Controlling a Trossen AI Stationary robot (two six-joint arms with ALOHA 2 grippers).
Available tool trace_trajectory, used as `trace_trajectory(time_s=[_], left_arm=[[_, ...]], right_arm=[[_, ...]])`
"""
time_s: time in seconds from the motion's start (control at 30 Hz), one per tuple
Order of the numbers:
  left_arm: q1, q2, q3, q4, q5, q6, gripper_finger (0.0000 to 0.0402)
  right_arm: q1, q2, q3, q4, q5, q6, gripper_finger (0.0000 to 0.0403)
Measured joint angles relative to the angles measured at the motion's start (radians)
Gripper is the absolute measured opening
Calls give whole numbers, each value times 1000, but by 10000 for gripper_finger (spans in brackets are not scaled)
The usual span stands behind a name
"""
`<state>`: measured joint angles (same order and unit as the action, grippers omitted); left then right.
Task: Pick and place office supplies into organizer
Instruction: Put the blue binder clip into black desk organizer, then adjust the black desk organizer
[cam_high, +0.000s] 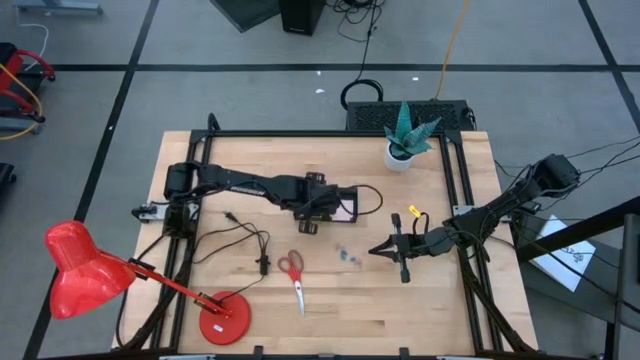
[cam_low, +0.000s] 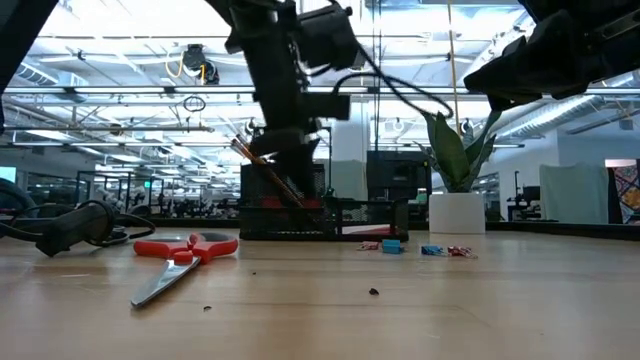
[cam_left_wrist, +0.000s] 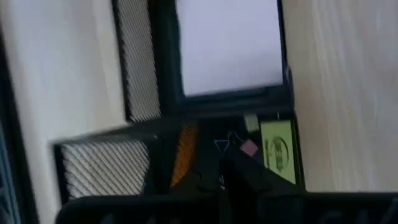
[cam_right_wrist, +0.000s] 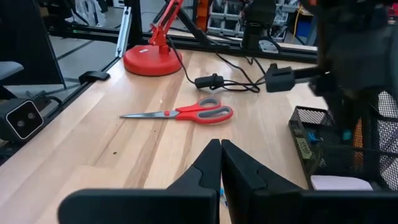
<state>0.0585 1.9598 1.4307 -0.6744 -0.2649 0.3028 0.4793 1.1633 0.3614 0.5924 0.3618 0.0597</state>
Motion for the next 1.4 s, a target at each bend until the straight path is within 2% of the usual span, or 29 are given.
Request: trace_trajectory(time_s=[0.17, 0.5, 0.57, 0.7, 0.8, 0.9, 1.17, 1.4], left_arm=[[-2, -1, -69, 12, -3, -21, 41], [-4, -1, -146, 87, -2, -80, 9], [-4, -1, -146, 94, 6, -88, 25], [-9, -1, -146, 97, 42, -88, 96], [-17, -7, -143, 108, 14, -84, 143], [-25, -8, -143, 104, 2, -66, 164], [-37, -4, -145, 104, 24, -58, 135], [-50, -9, -149, 144, -58, -36, 117]], right_arm=[[0, 0, 0, -3, 0, 0, 4], [0, 0, 0, 2, 0, 0, 4], [0, 0, 0, 1, 0, 0, 4], [0, 0, 0, 1, 1, 0, 4], [0, 0, 0, 1, 1, 0, 4], [0, 0, 0, 1, 1, 0, 4], [0, 0, 0, 0, 2, 0, 4], [0, 0, 0, 1, 3, 0, 4]])
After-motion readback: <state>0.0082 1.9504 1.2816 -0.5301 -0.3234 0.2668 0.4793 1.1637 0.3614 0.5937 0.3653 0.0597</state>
